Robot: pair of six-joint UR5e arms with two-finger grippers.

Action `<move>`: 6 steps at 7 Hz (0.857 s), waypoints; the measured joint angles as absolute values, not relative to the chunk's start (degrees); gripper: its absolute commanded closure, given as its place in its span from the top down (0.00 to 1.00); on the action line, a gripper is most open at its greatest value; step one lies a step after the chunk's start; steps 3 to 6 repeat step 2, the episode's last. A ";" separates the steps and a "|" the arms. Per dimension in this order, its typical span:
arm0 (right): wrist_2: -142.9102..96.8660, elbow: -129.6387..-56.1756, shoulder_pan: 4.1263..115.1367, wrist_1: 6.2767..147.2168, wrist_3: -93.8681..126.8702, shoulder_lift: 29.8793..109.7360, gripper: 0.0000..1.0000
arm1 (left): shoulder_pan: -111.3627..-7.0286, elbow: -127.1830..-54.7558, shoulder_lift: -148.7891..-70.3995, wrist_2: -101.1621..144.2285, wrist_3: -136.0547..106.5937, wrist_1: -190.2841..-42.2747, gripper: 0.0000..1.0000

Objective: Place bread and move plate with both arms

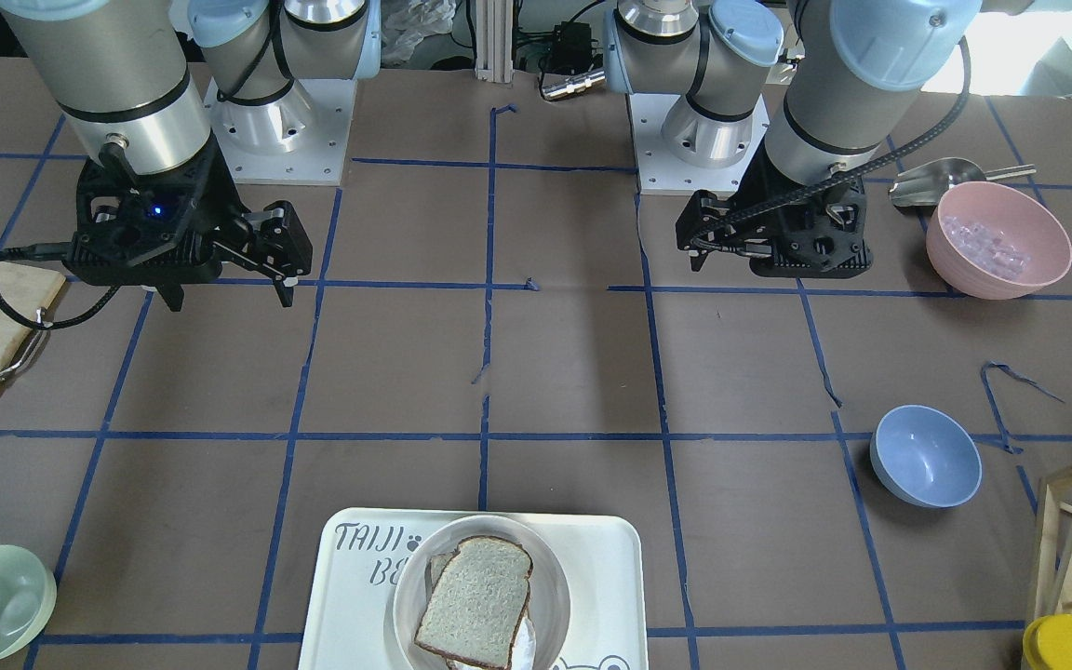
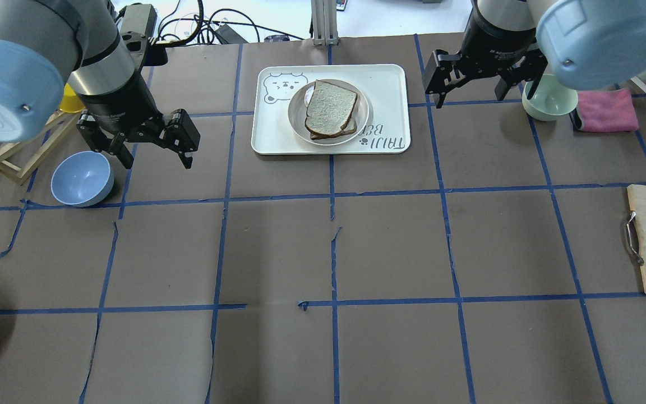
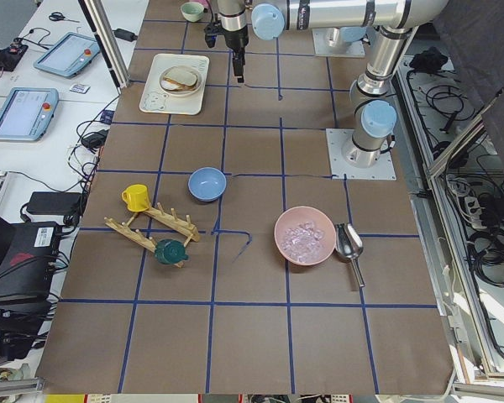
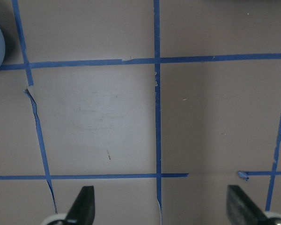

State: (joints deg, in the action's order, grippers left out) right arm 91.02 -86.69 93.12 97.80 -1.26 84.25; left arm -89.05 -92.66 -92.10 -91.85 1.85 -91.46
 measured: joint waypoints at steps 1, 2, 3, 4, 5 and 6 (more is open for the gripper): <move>91.03 -86.64 93.16 97.81 -1.19 84.27 1.00 | -88.60 -92.87 -91.64 -91.64 1.87 -91.33 1.00; 91.08 -86.61 93.16 97.82 -1.14 84.32 1.00 | -88.47 -93.06 -91.18 -91.50 1.77 -91.33 1.00; 91.08 -86.61 93.16 97.82 -1.14 84.32 1.00 | -88.47 -93.06 -91.18 -91.50 1.77 -91.33 1.00; 91.08 -86.61 93.16 97.82 -1.14 84.32 1.00 | -88.47 -93.06 -91.18 -91.50 1.77 -91.33 1.00; 91.08 -86.61 93.16 97.82 -1.14 84.32 1.00 | -88.47 -93.06 -91.18 -91.50 1.77 -91.33 1.00; 91.08 -86.61 93.16 97.82 -1.14 84.32 1.00 | -88.47 -93.06 -91.18 -91.50 1.77 -91.33 1.00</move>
